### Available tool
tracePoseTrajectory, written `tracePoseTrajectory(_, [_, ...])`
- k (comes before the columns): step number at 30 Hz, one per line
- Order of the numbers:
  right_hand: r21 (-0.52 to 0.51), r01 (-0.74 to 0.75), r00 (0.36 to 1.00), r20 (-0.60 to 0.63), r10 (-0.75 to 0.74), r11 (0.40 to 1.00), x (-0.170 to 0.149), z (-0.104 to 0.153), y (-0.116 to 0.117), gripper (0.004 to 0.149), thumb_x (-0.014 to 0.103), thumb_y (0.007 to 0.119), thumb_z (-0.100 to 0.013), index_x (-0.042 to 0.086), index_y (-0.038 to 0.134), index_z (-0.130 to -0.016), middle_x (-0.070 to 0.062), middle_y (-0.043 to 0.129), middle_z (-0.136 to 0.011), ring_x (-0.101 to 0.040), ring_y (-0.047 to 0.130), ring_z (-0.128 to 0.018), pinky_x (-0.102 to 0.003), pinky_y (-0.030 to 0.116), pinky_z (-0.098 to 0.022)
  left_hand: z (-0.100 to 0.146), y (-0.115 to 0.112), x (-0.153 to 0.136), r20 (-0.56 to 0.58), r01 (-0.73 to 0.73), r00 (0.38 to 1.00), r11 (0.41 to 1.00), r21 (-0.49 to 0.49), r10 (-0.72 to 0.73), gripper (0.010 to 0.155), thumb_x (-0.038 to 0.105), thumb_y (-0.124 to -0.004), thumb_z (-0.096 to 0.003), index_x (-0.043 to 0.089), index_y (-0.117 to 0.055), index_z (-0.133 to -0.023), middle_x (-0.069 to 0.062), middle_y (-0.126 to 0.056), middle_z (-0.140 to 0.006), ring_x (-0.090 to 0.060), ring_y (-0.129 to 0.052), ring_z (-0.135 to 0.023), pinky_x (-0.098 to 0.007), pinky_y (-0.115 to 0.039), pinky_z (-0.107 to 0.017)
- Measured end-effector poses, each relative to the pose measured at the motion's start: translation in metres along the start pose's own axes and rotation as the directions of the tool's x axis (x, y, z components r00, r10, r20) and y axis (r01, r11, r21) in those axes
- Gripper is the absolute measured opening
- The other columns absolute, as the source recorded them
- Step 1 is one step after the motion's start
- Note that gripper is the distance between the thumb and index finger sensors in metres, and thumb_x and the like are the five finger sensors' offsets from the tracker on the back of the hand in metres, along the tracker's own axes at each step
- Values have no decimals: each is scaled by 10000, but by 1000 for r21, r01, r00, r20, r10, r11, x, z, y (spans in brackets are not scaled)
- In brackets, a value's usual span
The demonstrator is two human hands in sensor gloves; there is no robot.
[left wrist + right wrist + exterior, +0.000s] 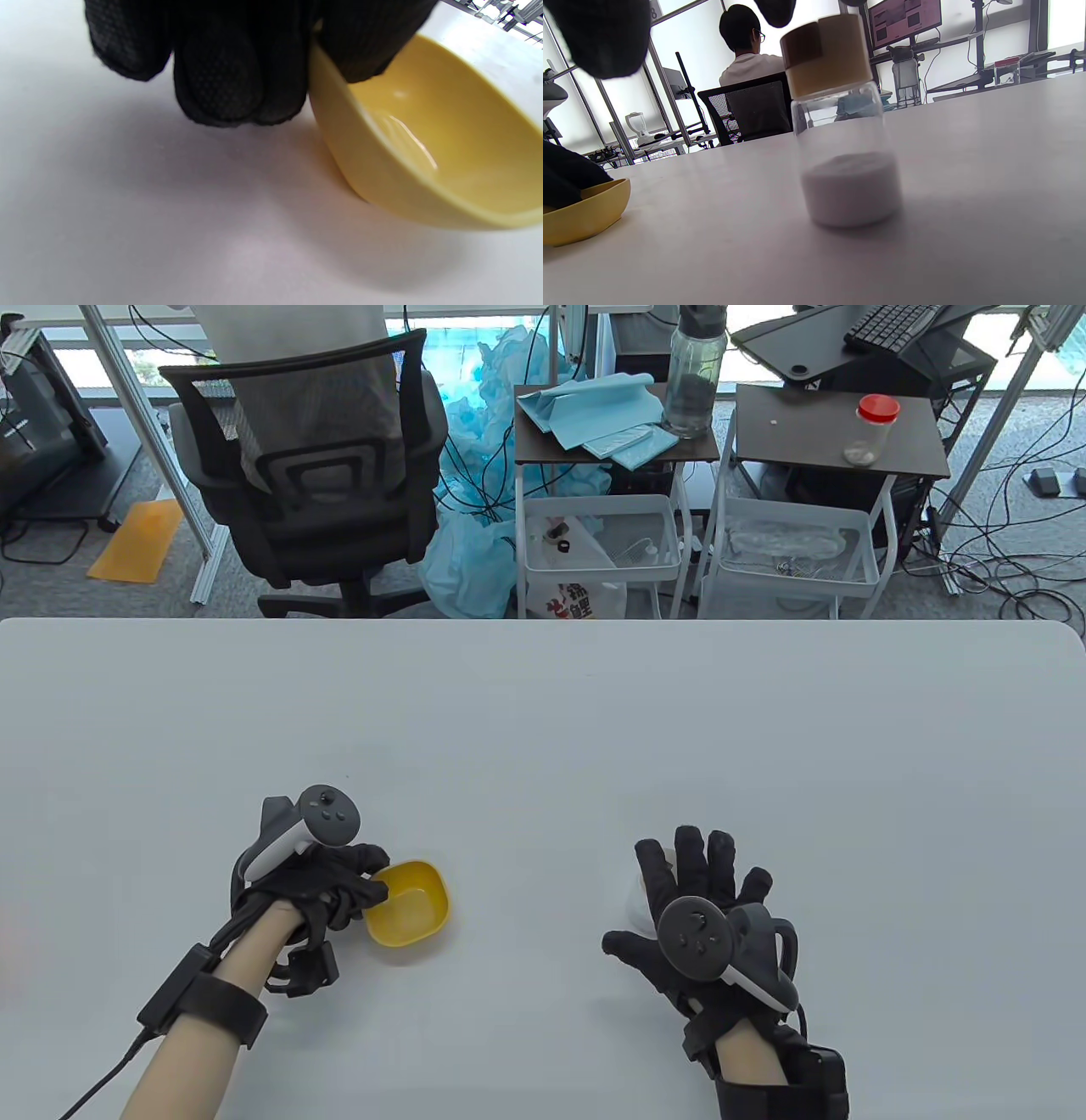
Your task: Invert dispenser and press with thumb onto small dish
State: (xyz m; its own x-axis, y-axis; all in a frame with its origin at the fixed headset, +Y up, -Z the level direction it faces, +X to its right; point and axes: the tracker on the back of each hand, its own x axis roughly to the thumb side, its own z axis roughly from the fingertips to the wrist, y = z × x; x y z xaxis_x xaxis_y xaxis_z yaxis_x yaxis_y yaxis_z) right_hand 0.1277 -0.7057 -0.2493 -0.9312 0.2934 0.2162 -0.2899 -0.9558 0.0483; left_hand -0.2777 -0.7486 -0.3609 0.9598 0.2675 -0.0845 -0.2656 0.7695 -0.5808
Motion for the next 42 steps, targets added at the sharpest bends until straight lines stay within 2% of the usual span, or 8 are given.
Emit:
tracePoseTrajectory(10, [6, 12, 1000, -5, -12, 1000, -2, 0, 0, 992, 696, 709, -468, 157, 264, -1172, -279, 91, -1167, -599, 42, -1015, -888, 199, -611, 12, 4, 18, 37, 22, 999, 1000, 4, -22, 463, 439, -825, -544, 335, -678, -971, 50, -972, -752, -206, -1048, -544, -492, -818, -594])
tracePoseTrajectory(18, [-7, 26, 1000, 10, -26, 1000, 0, 3, -2, 991, 694, 711, -466, 157, 268, -1171, -279, 93, -1167, -599, 47, -1015, -887, 202, -611, 37, 10, 65, 144, 51, 988, 999, 9, -51, 464, 435, -822, -547, 333, -673, -974, 49, -977, -746, -207, -1050, -538, -493, -819, -591])
tracePoseTrajectory(23, [-9, 35, 999, 17, -34, 999, 0, 3, -2, 987, 692, 711, -468, 156, 271, -1170, -280, 94, -1166, -598, 47, -1015, -887, 204, -611, 45, -5, 102, 212, 128, 969, 992, -9, -123, 463, 426, -819, -549, 333, -666, -976, 52, -975, -750, -206, -1051, -544, -496, -817, -594])
tracePoseTrajectory(29, [-7, 45, 999, 25, -44, 999, 1, 3, -2, 984, 688, 711, -469, 155, 271, -1170, -280, 94, -1166, -596, 47, -1016, -886, 204, -612, 40, -28, 132, 267, 174, 951, 984, -48, -155, 465, 428, -816, -550, 332, -663, -978, 50, -974, -751, -204, -1050, -545, -495, -817, -595])
tracePoseTrajectory(35, [-9, 55, 998, 30, -55, 998, 0, 3, -2, 986, 696, 705, -468, 157, 271, -1170, -280, 93, -1166, -596, 47, -1016, -886, 203, -611, 26, -49, 149, 274, 178, 949, 982, -65, -154, 458, 417, -814, -552, 329, -666, -976, 47, -975, -748, -207, -1051, -539, -494, -818, -593])
tracePoseTrajectory(42, [-9, 67, 997, 31, -67, 998, -1, 3, -2, 985, 697, 703, -469, 158, 273, -1172, -278, 93, -1167, -597, 44, -1016, -886, 200, -612, 17, -60, 153, 280, 185, 948, 979, -90, -153, 462, 418, -811, -553, 327, -659, -979, 48, -972, -751, -206, -1048, -542, -495, -816, -595])
